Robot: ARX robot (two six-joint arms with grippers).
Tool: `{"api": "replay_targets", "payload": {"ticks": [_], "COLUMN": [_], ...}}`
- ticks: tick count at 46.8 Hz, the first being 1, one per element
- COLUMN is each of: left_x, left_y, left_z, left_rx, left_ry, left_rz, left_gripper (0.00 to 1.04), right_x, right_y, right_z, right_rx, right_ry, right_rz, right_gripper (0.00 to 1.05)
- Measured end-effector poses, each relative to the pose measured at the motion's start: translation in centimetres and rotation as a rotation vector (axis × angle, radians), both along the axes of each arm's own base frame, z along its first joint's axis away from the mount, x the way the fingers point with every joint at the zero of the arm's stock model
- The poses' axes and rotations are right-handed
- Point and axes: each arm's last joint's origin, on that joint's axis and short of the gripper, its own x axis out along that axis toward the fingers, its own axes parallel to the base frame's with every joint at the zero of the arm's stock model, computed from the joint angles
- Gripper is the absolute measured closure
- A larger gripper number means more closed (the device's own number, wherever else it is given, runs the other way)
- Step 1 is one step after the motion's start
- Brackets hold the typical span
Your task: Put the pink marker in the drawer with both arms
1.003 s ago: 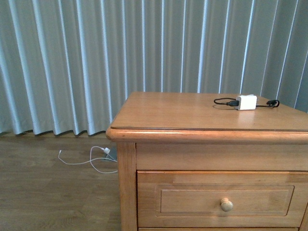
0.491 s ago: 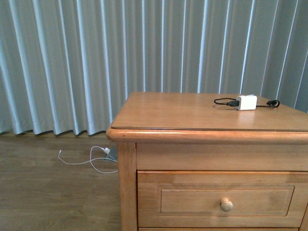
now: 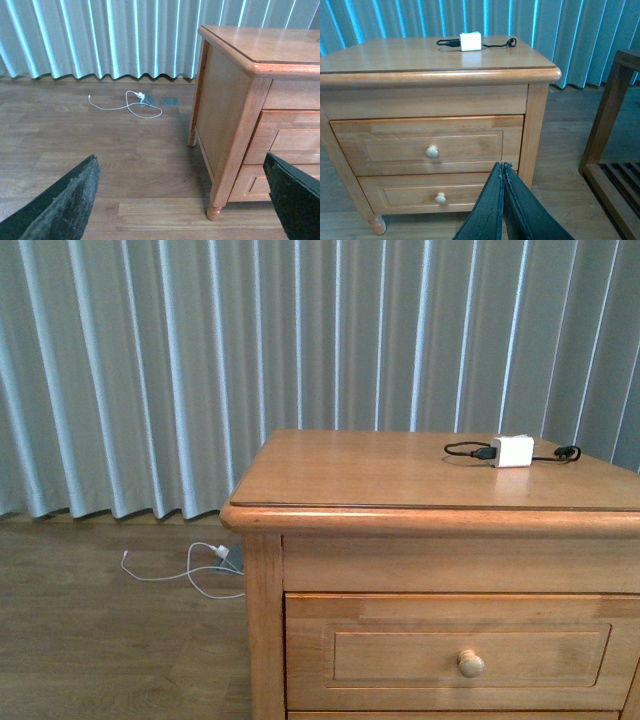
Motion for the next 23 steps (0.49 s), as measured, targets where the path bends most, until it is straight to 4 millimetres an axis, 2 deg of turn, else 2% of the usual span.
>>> {"api": "replay_targets", "payload": {"ticks": [10,12,18,23], "left_x": [0.0,0.0,0.0,0.0], "left_y": [0.0,0.0,0.0,0.0], "left_z": [0.0,0.0,0.0,0.0], "left_rx": [0.0,0.0,0.0,0.0], "left_ry": [0.0,0.0,0.0,0.0], "left_rz": [0.0,0.0,0.0,0.0], "left_gripper": [0.06,0.06,0.06,0.06], "right_x": [-0.01,-0.01,-0.01,-0.01], "right_y": [0.0,0.0,0.0,0.0], "right_z": [0.01,0.0,0.0,0.0], "right_rx": [0.0,-0.001,-0.001,-0.001], "right_ry": [-0.001,0.0,0.0,0.0], "right_rz": [0.0,0.0,0.0,0.0], "right_gripper": [1.03,0.97,0.65,0.46]}}
